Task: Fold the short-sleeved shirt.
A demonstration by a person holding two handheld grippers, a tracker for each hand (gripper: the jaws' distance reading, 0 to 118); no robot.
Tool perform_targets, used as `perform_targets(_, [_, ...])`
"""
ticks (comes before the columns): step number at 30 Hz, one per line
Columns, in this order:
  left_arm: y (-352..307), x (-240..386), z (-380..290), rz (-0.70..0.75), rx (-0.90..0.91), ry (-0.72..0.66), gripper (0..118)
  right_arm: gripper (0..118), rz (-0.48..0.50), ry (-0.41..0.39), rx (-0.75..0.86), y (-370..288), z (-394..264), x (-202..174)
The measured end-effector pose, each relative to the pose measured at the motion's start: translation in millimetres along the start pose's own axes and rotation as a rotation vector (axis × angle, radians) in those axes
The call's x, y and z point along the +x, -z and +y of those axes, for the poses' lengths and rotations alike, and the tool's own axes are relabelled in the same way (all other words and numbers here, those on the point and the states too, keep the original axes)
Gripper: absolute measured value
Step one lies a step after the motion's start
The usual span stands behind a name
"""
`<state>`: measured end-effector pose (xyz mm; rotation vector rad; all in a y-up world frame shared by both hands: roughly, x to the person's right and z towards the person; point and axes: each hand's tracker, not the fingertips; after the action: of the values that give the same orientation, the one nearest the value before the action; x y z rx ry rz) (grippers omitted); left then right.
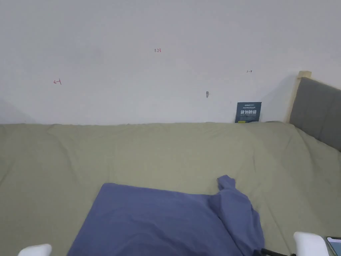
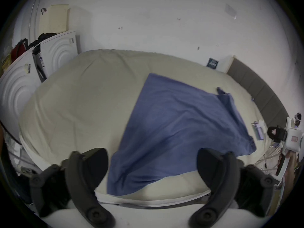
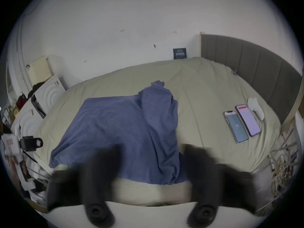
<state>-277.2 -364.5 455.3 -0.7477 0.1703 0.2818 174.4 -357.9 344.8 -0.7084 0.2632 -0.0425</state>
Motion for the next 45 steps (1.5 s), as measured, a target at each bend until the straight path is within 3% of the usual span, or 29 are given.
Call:
perform_targets(1, [4.2, 4.2, -1.3, 0.008, -0.025, 0.020, 3, 17, -0.027, -0.024, 0.007, -1.4, -2.0, -4.9])
perform_targets(2, [10.8, 8.2, -7.3, -0.009, -0.049, 0.006, 0, 0, -0.056, -0.040, 0.011, 1.2, -4.6, -9.6])
perform_targets(7, [21.5, 23.9, -1.8, -0.017, -0.036, 0.075, 0, 0, 0.016, 0.040, -0.004, 4.1, -12.6, -12.3])
perform_targets(13, [53.5, 16.3, 44.3, -0.021, -0.046, 0.052, 0, 0, 0.018, 0.015, -0.023, 16.7, -0.5, -6.9])
perform_targets(24, [236.7, -13.6, 197.4, 0.074, -0.082, 0.026, 0, 0, 0.016, -0.014, -0.024, 62.6, 29.9, 1.3])
perform_targets(25, [251.3, -17.3, 204.5, 0.070, -0.083, -0.002, 9, 0, 0.014, -0.012, -0.025, 67.1, 32.9, 2.9])
perform_targets(27, [291.2, -19.3, 219.1, 0.105, -0.103, 0.003, 103, 0, 0.011, -0.003, -0.024, 74.3, 37.5, 7.2])
perform_targets(28, [306.3, -21.1, 222.4, 0.128, -0.141, 0.020, 118, 0, 0.008, 0.002, -0.024, 77.5, 39.9, 7.5])
perform_targets(33, [376.3, -18.7, 228.9, 0.185, -0.241, 0.063, 114, 0, -0.006, -0.024, -0.038, 91.1, 43.2, 14.3])
perform_targets(36, [363.9, -9.5, 214.4, 0.196, -0.255, 0.074, 107, 0, -0.027, -0.038, -0.065, 97.4, 44.3, 21.6])
perform_targets(37, [356.7, -8.4, 214.2, 0.195, -0.236, 0.063, 98, 0, -0.033, -0.040, -0.066, 98.4, 44.8, 23.3])
perform_targets(39, [348.0, -6.2, 217.0, 0.185, -0.181, 0.070, 53, 0, -0.044, -0.061, -0.072, 103.1, 48.1, 27.8])
perform_targets(40, [341.4, -7.1, 217.2, 0.183, -0.169, 0.074, 4, 0, -0.050, -0.072, -0.075, 105.3, 50.0, 28.6])
perform_targets(45, [332.1, -11.2, 210.7, 0.154, -0.185, 0.084, 0, 0, -0.083, -0.095, -0.069, 125.6, 72.1, 37.3])
